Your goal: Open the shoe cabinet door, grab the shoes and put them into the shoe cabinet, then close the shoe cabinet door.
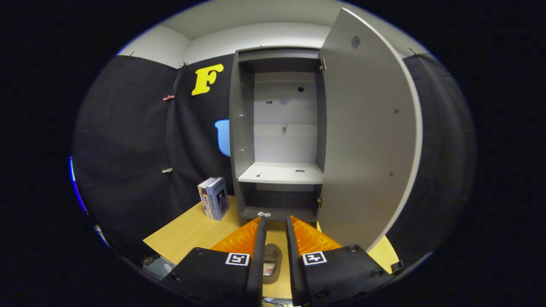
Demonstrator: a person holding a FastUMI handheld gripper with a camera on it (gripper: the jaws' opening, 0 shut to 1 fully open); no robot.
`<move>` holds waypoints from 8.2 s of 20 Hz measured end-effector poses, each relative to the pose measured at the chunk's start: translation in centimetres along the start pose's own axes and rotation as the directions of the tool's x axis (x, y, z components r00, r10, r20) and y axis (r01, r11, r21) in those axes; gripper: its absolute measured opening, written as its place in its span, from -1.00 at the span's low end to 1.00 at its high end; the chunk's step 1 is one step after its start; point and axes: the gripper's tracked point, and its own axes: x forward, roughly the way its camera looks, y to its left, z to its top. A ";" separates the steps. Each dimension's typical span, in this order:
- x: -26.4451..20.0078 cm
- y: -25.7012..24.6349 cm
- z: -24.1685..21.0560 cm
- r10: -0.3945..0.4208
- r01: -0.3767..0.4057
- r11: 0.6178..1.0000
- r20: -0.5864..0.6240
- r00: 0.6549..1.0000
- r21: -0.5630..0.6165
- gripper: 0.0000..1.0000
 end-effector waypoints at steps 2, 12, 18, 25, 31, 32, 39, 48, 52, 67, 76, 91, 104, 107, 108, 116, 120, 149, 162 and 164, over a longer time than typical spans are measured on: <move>2.1 0.8 -3.0 -0.008 0.008 1.000 -0.035 0.999 -0.001 -0.40; 11.0 4.4 -20.5 -0.051 0.058 0.998 -0.246 0.968 0.020 -0.40; 14.8 4.0 -28.0 -0.071 0.090 0.995 -0.366 0.928 0.035 -0.40; 16.8 2.5 -32.1 -0.099 0.126 0.992 -0.451 0.887 0.029 -0.40; 17.7 2.7 -33.8 -0.104 0.150 0.987 -0.480 0.871 0.058 -0.40; 18.1 2.7 -34.3 -0.106 0.156 0.986 -0.490 0.865 0.061 -0.40; 22.2 2.4 -34.5 -0.116 0.172 0.982 -0.486 0.866 0.072 -0.45; 23.3 1.9 -34.8 -0.143 0.158 0.987 -0.509 0.849 -0.013 -0.89; 22.8 1.8 -34.2 -0.131 0.173 0.984 -0.535 0.835 0.029 -0.89; 23.1 -0.4 -8.3 -0.153 0.174 0.984 -0.309 0.939 0.039 -0.90; 26.6 -0.3 0.1 -0.148 0.160 0.987 -0.235 0.960 0.030 -0.90; 41.6 -3.1 8.5 -0.126 0.150 0.985 -0.244 0.962 0.081 -0.90; 51.9 -5.6 6.4 -0.136 0.178 0.978 -0.308 0.942 0.112 -0.86; 50.5 -5.4 6.1 -0.165 0.185 0.982 -0.312 0.936 0.035 -0.55; 50.0 -5.1 6.2 -0.159 0.179 0.983 -0.308 0.938 0.036 -0.49; 44.3 -3.8 8.2 -0.167 0.189 0.979 -0.237 0.957 0.077 0.62; 38.8 -2.8 9.9 -0.165 0.177 0.983 -0.180 0.970 0.051 0.97; -7.0 -8.3 16.9 -0.113 0.101 0.992 0.198 0.974 0.071 0.93; -9.7 -23.4 16.2 -0.322 0.309 0.947 0.217 0.922 0.093 0.93; -8.4 -25.4 16.1 -0.335 0.319 0.941 0.198 0.921 0.109 0.94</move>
